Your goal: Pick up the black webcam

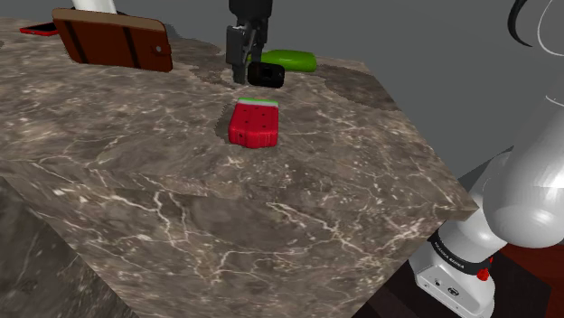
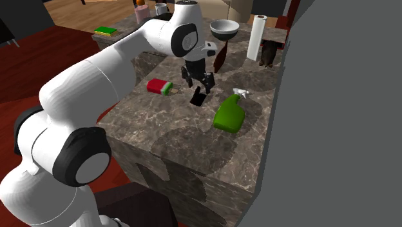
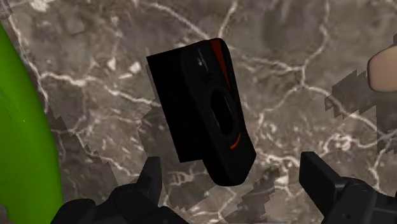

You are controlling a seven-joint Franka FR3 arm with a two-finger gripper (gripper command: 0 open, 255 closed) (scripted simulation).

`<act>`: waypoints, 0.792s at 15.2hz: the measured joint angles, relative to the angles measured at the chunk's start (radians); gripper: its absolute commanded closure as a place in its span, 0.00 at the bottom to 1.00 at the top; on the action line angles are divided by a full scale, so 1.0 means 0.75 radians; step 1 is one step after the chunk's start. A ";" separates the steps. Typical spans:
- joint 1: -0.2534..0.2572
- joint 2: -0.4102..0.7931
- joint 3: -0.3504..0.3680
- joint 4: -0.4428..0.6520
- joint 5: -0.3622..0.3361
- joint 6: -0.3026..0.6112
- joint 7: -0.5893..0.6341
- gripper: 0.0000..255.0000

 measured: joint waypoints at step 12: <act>0.001 0.003 0.000 0.019 -0.001 -0.016 -0.002 1.00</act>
